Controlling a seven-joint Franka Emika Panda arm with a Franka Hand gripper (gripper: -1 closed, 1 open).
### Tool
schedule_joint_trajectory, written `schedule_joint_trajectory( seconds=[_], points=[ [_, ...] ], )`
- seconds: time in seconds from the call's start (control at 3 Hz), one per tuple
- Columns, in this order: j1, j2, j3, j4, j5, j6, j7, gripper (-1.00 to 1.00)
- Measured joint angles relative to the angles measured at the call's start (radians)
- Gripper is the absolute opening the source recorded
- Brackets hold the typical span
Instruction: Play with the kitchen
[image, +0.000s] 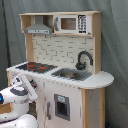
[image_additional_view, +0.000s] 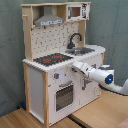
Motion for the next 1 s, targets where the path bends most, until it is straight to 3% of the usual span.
schedule_joint_trajectory(
  seconds=[1.0],
  points=[
    [0.007,0.0,0.0,0.007,0.0,-0.035,-0.306,-1.0]
  ],
)
